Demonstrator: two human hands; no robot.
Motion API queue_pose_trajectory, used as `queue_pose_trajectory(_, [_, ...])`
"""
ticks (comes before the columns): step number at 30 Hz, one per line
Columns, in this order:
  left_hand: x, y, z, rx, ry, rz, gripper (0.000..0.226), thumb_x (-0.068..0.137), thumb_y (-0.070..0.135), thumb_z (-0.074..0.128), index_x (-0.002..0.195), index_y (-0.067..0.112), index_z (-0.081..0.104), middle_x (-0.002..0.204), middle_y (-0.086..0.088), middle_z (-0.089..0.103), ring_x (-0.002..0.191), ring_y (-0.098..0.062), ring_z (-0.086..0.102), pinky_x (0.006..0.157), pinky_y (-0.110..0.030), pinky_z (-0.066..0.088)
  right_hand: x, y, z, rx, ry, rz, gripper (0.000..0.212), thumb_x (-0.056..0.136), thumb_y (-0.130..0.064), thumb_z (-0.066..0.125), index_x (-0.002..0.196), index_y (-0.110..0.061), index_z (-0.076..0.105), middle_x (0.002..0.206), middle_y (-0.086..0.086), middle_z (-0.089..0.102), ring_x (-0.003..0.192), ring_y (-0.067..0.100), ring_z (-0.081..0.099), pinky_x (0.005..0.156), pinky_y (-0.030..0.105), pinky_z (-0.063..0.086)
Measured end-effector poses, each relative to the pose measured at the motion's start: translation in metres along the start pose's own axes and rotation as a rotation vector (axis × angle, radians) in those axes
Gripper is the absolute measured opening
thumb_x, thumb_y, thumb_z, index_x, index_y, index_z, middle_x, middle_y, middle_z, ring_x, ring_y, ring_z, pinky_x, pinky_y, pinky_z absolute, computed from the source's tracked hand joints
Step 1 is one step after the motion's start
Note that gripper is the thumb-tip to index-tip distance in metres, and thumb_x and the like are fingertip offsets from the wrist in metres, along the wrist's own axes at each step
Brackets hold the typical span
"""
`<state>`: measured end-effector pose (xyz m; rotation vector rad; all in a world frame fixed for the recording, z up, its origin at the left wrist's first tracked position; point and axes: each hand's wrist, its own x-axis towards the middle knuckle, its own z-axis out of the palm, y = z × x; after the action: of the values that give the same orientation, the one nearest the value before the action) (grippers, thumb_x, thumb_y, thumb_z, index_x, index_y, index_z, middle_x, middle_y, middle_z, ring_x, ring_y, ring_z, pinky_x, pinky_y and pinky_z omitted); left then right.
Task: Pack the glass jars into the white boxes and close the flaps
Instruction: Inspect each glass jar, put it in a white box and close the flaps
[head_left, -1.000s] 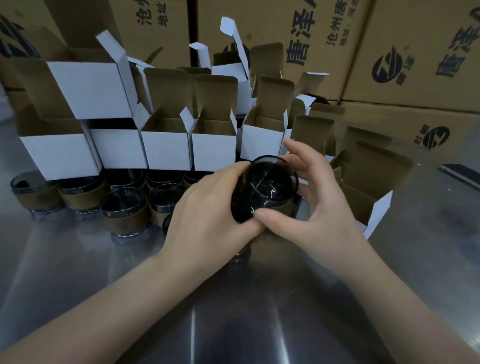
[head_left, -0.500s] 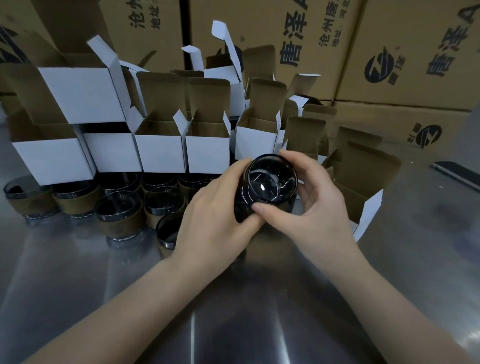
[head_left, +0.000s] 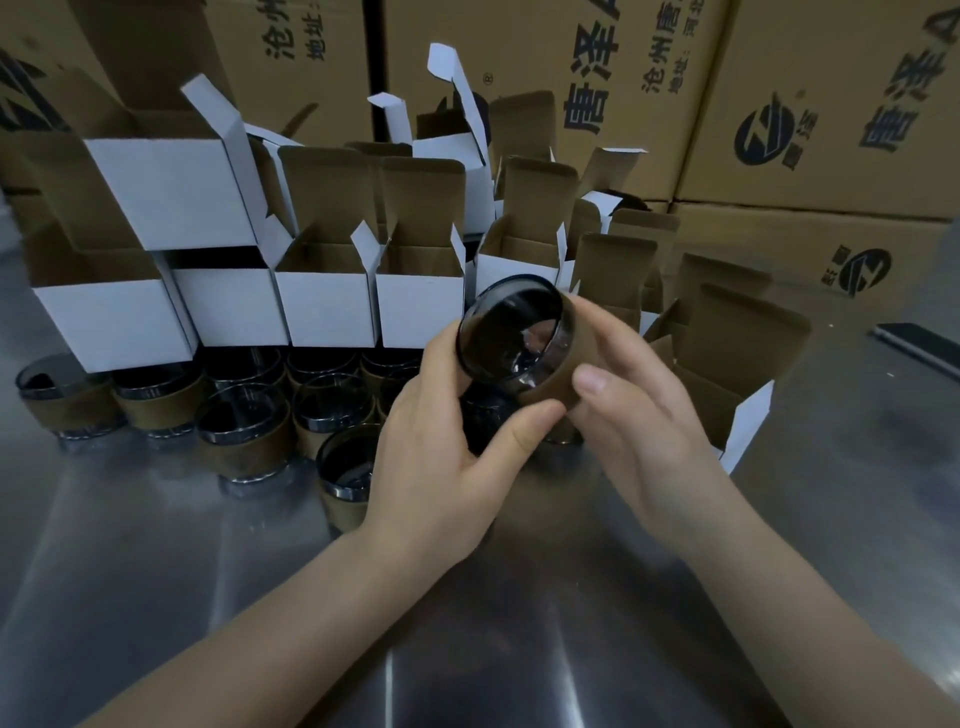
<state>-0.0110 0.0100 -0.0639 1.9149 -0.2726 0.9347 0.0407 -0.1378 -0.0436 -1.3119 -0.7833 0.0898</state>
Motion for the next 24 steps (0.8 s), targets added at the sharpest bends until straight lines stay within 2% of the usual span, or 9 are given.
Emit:
queue_pose_trajectory(4, [-0.0014, 0.0025, 0.0006, 0.009, -0.007, -0.011, 0.058, 0.081, 0.057, 0.059, 0.13, 0.034, 0.04, 0.119, 0.021, 0.06, 0.113, -0.002, 0.059, 0.092, -0.026, 0.051, 0.0014, -0.0012, 0.0026, 0.191, -0.047, 0.091, 0.05, 0.086, -0.017, 0.055, 0.135, -0.019, 0.051, 0.13, 0.004, 0.062, 0.123, 0.022, 0.058, 0.092, 0.03, 0.052])
queue_pose_trajectory(8, [0.0, 0.0026, 0.0014, 0.034, 0.009, 0.008, 0.065, 0.075, 0.055, 0.068, 0.13, 0.036, 0.038, 0.12, 0.04, 0.05, 0.116, 0.005, 0.054, 0.094, -0.021, 0.049, 0.0027, -0.0025, -0.0011, 0.349, -0.061, 0.137, 0.065, 0.076, -0.006, 0.049, 0.14, -0.012, 0.047, 0.139, 0.019, 0.052, 0.127, 0.035, 0.053, 0.099, 0.044, 0.05])
queue_pose_trajectory(10, [-0.0003, 0.0024, 0.002, 0.036, 0.009, 0.021, 0.07, 0.073, 0.052, 0.072, 0.132, 0.036, 0.037, 0.125, 0.036, 0.051, 0.118, 0.005, 0.054, 0.094, -0.023, 0.049, 0.0022, -0.0021, -0.0023, 0.404, -0.075, 0.149, 0.068, 0.074, -0.003, 0.042, 0.141, -0.011, 0.045, 0.139, 0.022, 0.05, 0.126, 0.039, 0.052, 0.103, 0.051, 0.043])
queue_pose_trajectory(12, [-0.001, 0.0015, 0.002, 0.027, -0.003, 0.019, 0.072, 0.073, 0.047, 0.075, 0.132, 0.037, 0.035, 0.131, 0.022, 0.055, 0.121, 0.002, 0.054, 0.095, -0.028, 0.051, 0.0018, -0.0014, -0.0035, 0.434, -0.091, 0.157, 0.07, 0.072, 0.0, 0.04, 0.14, -0.013, 0.048, 0.133, 0.02, 0.054, 0.123, 0.039, 0.054, 0.101, 0.053, 0.044])
queue_pose_trajectory(15, [-0.0005, 0.0005, 0.003, -0.011, -0.029, -0.036, 0.075, 0.07, 0.043, 0.08, 0.131, 0.034, 0.036, 0.136, 0.011, 0.055, 0.123, 0.0, 0.054, 0.096, -0.028, 0.052, 0.0015, -0.0015, -0.0048, 0.401, -0.092, 0.126, 0.067, 0.073, 0.005, 0.048, 0.136, -0.016, 0.053, 0.124, 0.014, 0.057, 0.118, 0.037, 0.056, 0.097, 0.055, 0.047])
queue_pose_trajectory(17, [0.0006, 0.0005, 0.0042, -0.063, -0.02, -0.057, 0.079, 0.069, 0.039, 0.083, 0.133, 0.028, 0.037, 0.131, 0.015, 0.055, 0.121, 0.002, 0.054, 0.094, -0.019, 0.05, 0.0012, -0.0017, -0.0044, 0.335, -0.05, 0.093, 0.065, 0.072, 0.001, 0.062, 0.134, -0.018, 0.054, 0.116, 0.005, 0.063, 0.112, 0.029, 0.061, 0.092, 0.048, 0.054])
queue_pose_trajectory(19, [0.0012, -0.0006, 0.0051, -0.086, -0.006, -0.036, 0.084, 0.069, 0.032, 0.083, 0.137, 0.025, 0.034, 0.132, 0.013, 0.051, 0.125, -0.002, 0.051, 0.098, -0.017, 0.045, 0.0007, -0.0015, -0.003, 0.26, 0.018, 0.083, 0.07, 0.069, -0.005, 0.07, 0.136, -0.02, 0.052, 0.111, -0.003, 0.067, 0.107, 0.022, 0.064, 0.085, 0.039, 0.056])
queue_pose_trajectory(22, [-0.0001, -0.0013, 0.0038, -0.037, -0.009, 0.01, 0.087, 0.072, 0.028, 0.08, 0.142, 0.024, 0.029, 0.139, 0.003, 0.043, 0.131, -0.009, 0.045, 0.105, -0.022, 0.041, -0.0004, 0.0008, -0.0017, 0.113, 0.11, 0.069, 0.076, 0.068, -0.005, 0.074, 0.137, -0.024, 0.049, 0.116, -0.004, 0.066, 0.111, 0.02, 0.064, 0.089, 0.036, 0.055])
queue_pose_trajectory(24, [-0.0018, -0.0012, 0.0029, 0.051, -0.025, 0.05, 0.081, 0.075, 0.024, 0.077, 0.143, 0.015, 0.033, 0.138, -0.001, 0.043, 0.131, -0.008, 0.043, 0.107, -0.02, 0.039, -0.0008, 0.0012, 0.0, 0.007, 0.13, 0.052, 0.079, 0.067, -0.006, 0.077, 0.137, -0.028, 0.049, 0.119, 0.001, 0.064, 0.114, 0.019, 0.063, 0.092, 0.035, 0.055])
